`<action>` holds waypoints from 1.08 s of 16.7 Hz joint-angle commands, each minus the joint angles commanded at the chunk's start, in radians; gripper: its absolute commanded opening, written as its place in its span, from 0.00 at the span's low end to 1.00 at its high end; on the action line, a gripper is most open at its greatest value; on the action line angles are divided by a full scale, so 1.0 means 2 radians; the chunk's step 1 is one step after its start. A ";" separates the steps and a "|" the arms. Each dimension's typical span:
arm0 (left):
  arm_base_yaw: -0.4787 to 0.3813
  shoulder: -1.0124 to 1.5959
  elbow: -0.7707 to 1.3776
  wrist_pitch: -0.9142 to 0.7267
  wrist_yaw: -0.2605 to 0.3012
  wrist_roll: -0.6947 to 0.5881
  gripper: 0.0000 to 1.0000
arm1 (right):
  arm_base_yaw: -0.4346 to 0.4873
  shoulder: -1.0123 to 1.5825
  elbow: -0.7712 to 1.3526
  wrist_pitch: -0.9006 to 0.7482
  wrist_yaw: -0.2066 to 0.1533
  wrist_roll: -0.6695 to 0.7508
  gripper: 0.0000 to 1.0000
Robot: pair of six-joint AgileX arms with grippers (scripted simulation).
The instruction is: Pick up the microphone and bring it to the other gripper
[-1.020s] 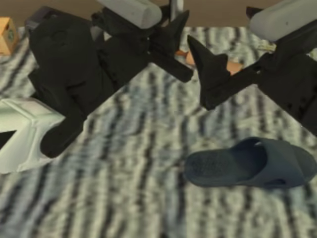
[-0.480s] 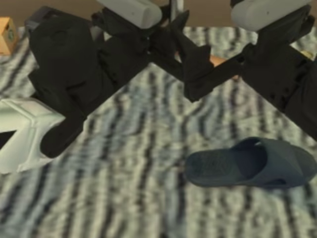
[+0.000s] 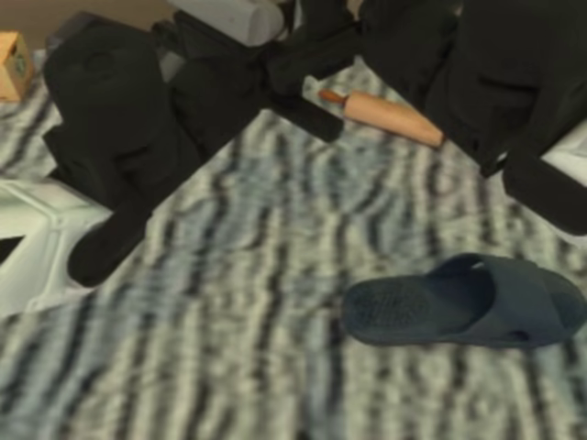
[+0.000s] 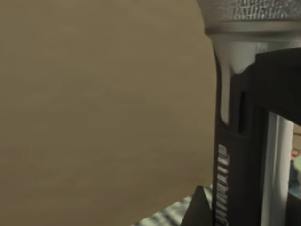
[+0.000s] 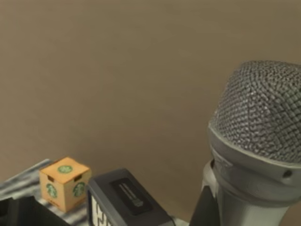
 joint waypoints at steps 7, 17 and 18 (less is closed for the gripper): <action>0.000 0.000 0.000 0.000 0.000 0.000 0.00 | -0.002 0.011 0.010 0.003 -0.002 0.000 0.85; 0.000 0.000 0.000 0.000 0.000 0.000 0.00 | -0.002 0.011 0.010 0.003 -0.002 0.000 0.10; 0.000 0.000 0.000 0.000 0.000 0.000 0.00 | -0.002 0.011 0.010 0.003 -0.002 0.000 0.02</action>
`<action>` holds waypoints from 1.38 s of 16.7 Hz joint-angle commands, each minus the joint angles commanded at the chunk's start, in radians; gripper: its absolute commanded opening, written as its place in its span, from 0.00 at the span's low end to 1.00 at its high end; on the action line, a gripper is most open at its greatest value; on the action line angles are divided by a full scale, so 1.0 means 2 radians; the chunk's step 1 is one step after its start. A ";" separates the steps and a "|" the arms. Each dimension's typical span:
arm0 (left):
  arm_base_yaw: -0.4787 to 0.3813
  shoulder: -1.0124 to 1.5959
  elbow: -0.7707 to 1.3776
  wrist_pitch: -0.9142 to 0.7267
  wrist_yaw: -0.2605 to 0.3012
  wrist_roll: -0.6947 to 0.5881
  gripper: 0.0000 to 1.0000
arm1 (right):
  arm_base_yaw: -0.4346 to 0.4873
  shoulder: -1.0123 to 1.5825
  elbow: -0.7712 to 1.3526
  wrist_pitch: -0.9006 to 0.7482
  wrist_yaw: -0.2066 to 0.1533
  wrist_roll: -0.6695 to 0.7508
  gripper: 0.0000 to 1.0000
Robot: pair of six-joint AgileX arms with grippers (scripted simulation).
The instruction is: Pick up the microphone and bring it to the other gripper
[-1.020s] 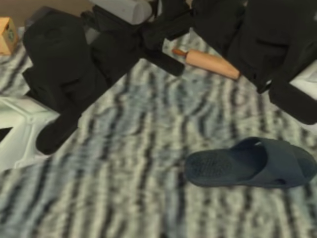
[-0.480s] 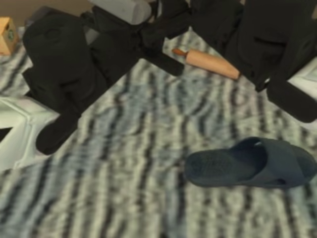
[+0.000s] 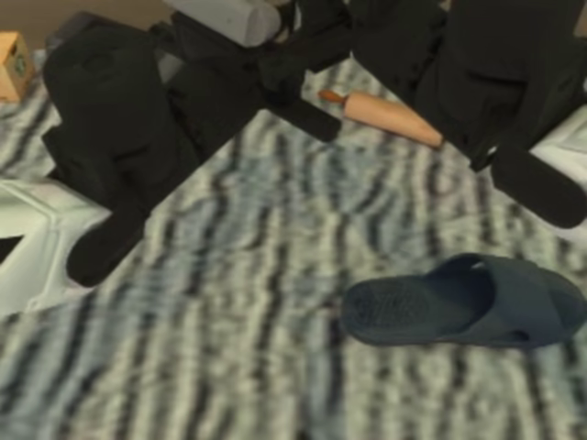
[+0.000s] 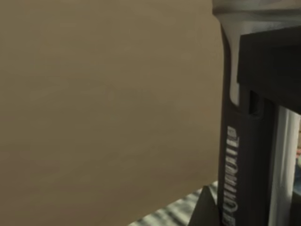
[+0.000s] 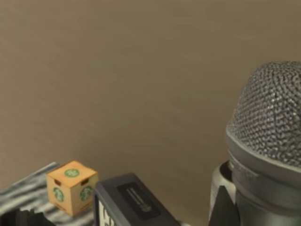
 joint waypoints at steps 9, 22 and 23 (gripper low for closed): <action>0.000 0.000 0.000 0.000 0.000 0.000 0.00 | 0.000 0.000 0.000 0.000 0.000 0.000 0.00; 0.000 0.000 0.000 0.000 0.000 0.000 0.98 | 0.000 0.000 0.000 0.000 0.000 0.000 0.00; 0.000 0.000 0.000 0.000 0.000 0.000 1.00 | 0.000 0.000 0.000 0.000 0.000 0.000 0.00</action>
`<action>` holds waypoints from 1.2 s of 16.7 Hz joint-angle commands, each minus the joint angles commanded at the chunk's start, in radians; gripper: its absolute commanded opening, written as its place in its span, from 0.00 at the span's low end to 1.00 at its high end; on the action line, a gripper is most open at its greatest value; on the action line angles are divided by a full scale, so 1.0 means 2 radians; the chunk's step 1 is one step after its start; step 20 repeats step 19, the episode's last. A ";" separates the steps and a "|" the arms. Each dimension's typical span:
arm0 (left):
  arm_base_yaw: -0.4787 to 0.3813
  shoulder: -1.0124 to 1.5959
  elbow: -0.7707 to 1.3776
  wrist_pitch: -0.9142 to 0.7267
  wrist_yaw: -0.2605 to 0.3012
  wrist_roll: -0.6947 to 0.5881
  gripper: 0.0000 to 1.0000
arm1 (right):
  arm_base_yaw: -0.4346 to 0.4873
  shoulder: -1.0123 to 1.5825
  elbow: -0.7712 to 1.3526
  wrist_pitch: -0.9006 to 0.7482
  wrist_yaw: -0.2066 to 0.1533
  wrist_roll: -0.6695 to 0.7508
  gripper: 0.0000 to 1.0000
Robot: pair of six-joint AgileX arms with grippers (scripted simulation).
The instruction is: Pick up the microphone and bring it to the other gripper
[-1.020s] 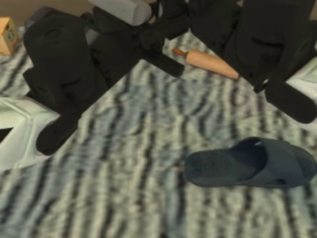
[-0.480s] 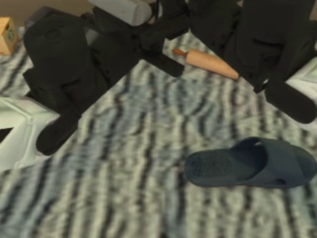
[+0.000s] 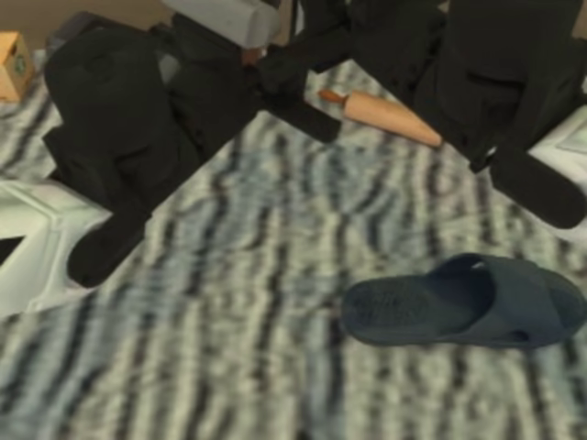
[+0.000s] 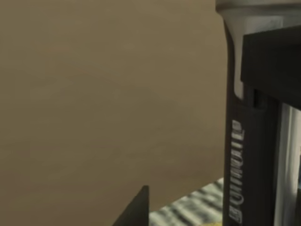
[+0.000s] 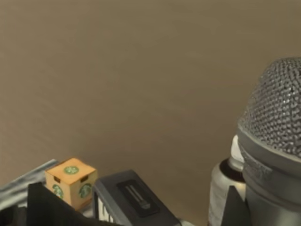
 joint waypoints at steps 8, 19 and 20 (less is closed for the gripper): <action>0.018 0.004 -0.005 -0.001 -0.018 0.007 1.00 | 0.001 -0.008 0.002 0.001 0.006 -0.005 0.00; 0.045 -0.140 -0.126 -0.024 -0.003 0.006 1.00 | -0.053 -0.069 -0.055 -0.003 -0.055 -0.006 0.00; 0.045 -0.140 -0.126 -0.024 -0.003 0.006 1.00 | -0.053 -0.069 -0.055 -0.003 -0.055 -0.006 0.00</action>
